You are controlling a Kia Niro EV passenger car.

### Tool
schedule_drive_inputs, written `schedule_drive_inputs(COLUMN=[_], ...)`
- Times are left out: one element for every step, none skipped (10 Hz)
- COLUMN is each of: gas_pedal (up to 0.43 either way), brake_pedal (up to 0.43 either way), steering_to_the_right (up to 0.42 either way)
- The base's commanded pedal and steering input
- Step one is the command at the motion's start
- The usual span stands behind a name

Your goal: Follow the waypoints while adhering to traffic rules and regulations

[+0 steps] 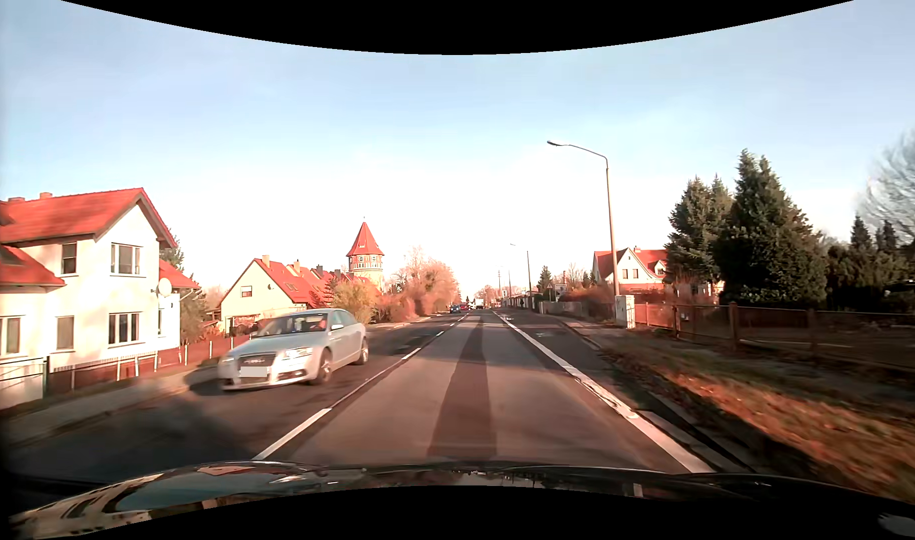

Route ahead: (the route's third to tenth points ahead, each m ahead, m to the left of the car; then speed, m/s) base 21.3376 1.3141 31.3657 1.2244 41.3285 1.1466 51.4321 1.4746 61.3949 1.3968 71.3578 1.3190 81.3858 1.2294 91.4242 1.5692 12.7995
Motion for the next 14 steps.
schedule_drive_inputs(gas_pedal=[0.118,0.118,0.118,0.118,0.118,0.118,0.118,0.118,0.118,0.118,0.118,0.118,0.118,0.118], brake_pedal=[0.0,0.0,0.0,0.0,0.0,0.0,0.0,0.0,0.0,0.0,0.0,0.0,0.0,0.0], steering_to_the_right=[-0.006,-0.006,-0.005,-0.005,-0.005,-0.003,0.0,0.0,0.0,0.0,0.0,0.0,0.0,0.0])
